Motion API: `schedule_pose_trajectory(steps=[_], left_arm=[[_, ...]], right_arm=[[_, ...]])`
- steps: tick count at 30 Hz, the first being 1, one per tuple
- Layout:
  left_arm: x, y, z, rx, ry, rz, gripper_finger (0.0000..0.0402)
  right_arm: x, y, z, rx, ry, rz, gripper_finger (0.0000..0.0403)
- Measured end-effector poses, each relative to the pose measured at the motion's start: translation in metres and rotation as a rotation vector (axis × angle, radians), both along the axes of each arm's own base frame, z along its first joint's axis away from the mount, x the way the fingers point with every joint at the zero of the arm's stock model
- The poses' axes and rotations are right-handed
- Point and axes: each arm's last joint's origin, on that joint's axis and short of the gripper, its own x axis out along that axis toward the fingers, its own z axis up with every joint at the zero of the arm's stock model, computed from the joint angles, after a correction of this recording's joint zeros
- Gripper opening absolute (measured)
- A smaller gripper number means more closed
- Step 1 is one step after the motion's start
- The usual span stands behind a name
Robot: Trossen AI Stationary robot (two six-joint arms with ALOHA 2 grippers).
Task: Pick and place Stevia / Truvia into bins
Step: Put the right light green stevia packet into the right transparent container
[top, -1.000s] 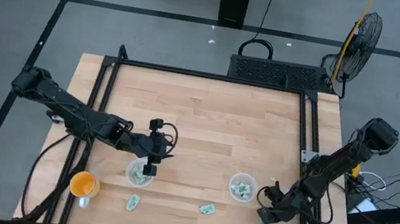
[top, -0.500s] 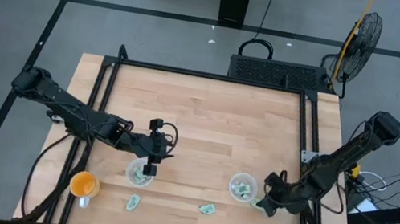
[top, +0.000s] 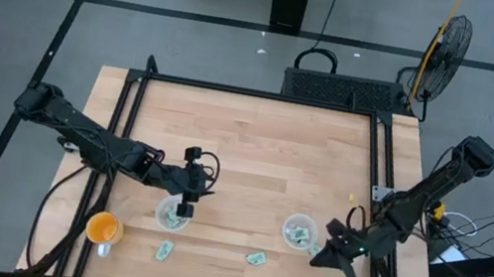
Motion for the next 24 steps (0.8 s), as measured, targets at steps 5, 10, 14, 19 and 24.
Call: schedule_pose_trajectory(steps=[5,10,14,19,24], left_arm=[[0.000,0.000,0.000,-0.018,-0.002,0.014,0.0157],[0.000,0.000,0.000,-0.026,-0.001,0.021,0.0157],[0.000,0.000,0.000,-0.038,-0.003,0.029,0.0157],[0.000,0.000,0.000,-0.038,-0.003,0.030,0.0157],[0.000,0.000,0.000,-0.041,-0.010,0.031,0.0157]], right_arm=[[0.002,-0.002,-0.001,-0.166,-0.099,-0.035,0.0000],[0.000,0.001,-0.003,-0.113,-0.052,-0.053,0.0000],[-0.010,0.010,-0.004,-0.032,0.003,0.014,0.0000],[-0.018,0.013,-0.008,-0.048,0.034,-0.019,0.0000],[-0.019,0.007,-0.016,-0.245,0.023,-0.038,0.0000]])
